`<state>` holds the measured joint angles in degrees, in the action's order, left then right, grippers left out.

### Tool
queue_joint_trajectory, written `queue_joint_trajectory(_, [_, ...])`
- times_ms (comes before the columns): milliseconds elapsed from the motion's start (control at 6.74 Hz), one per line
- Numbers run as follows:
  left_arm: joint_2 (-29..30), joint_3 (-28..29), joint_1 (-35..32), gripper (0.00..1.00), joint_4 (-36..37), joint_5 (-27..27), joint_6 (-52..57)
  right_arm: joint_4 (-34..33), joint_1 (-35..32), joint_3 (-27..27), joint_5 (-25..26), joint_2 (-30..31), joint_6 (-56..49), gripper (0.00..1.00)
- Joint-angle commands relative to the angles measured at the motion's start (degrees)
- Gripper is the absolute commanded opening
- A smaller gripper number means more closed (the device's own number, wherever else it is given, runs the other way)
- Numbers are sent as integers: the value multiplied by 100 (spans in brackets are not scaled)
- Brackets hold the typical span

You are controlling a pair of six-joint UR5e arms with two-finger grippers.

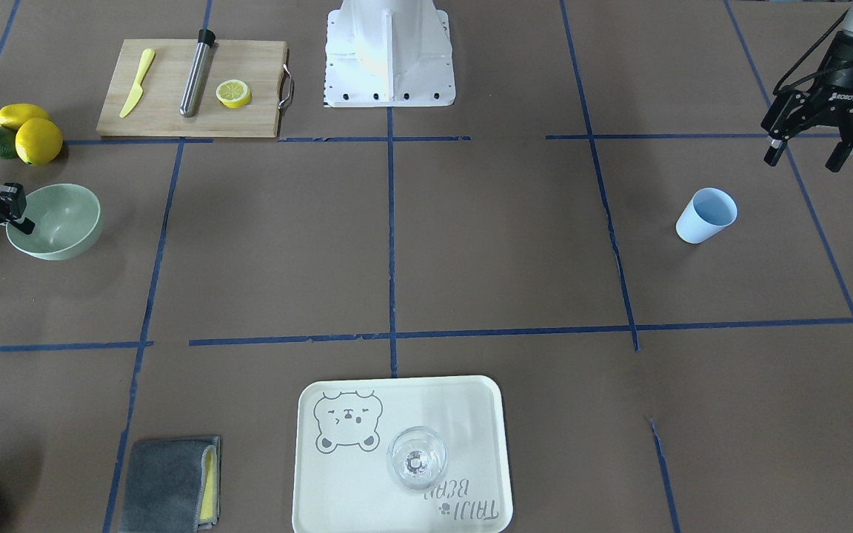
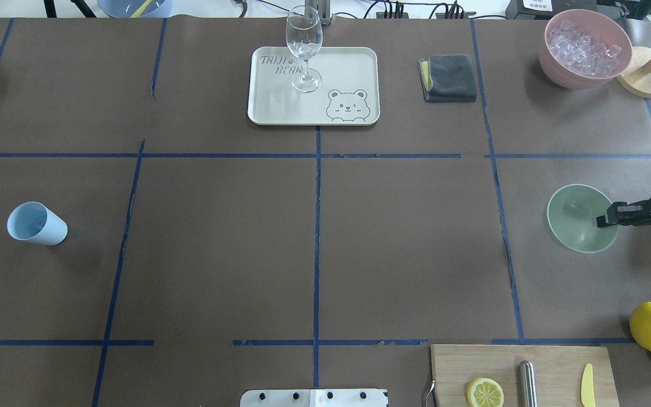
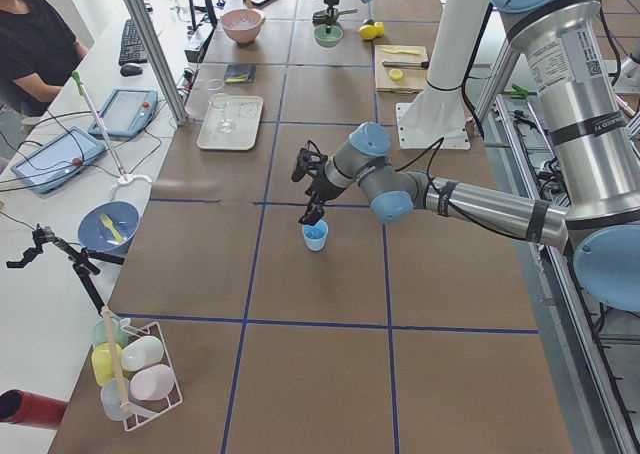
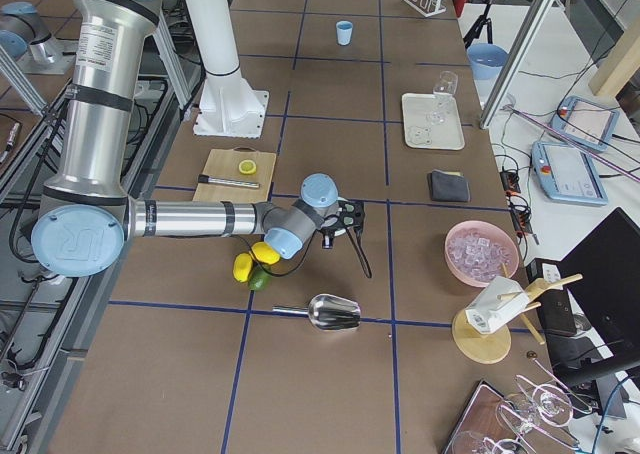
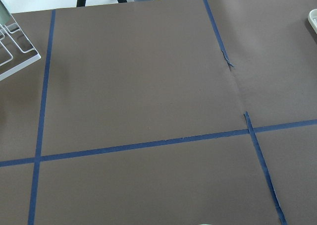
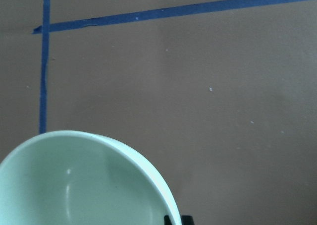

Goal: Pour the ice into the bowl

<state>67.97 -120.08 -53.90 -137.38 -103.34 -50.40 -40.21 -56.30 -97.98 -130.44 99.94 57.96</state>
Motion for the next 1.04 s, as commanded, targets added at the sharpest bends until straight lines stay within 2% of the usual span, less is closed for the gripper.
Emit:
queue_joint_trajectory(0, [-485, 2, 370, 99, -787, 409, -460, -127, 519, -325, -70, -666, 1334, 0])
queue_joint_trajectory(148, [-704, 2, 902, 99, -1095, 1012, -888, -632, 845, -701, -61, -1130, 1976, 0])
queue_joint_trajectory(445, [-794, 37, 2115, 98, -1133, 2408, -1811, -2377, 1513, -1274, 253, -2436, 2674, 0])
queue_joint_trajectory(742, [-812, 299, 3433, 99, -1098, 3937, -2892, -4233, 2426, -1216, 1226, -4133, 3011, 0])
queue_joint_trajectory(890, [-760, 571, 3674, 100, -1098, 4397, -3062, -4485, 2700, -997, 1527, -4558, 3098, 0])
